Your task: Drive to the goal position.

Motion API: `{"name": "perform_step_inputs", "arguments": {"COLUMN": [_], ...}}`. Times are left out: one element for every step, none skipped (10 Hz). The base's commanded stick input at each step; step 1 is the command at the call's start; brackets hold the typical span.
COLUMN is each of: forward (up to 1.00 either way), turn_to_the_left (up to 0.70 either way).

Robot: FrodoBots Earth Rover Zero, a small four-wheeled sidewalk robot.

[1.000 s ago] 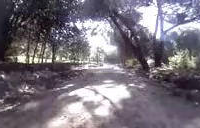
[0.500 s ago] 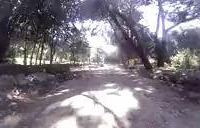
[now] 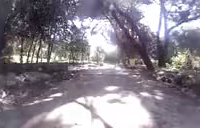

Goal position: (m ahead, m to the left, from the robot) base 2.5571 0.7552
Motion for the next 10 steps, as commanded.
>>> {"name": "perform_step_inputs", "arguments": {"forward": [0.85,0.85,0.85,0.85,0.85,0.85,0.85,0.85,0.85,0.85], "turn_to_the_left": [0.0,0.0,0.0,0.0,0.0,0.0,0.0,0.0,0.0,0.0]}}
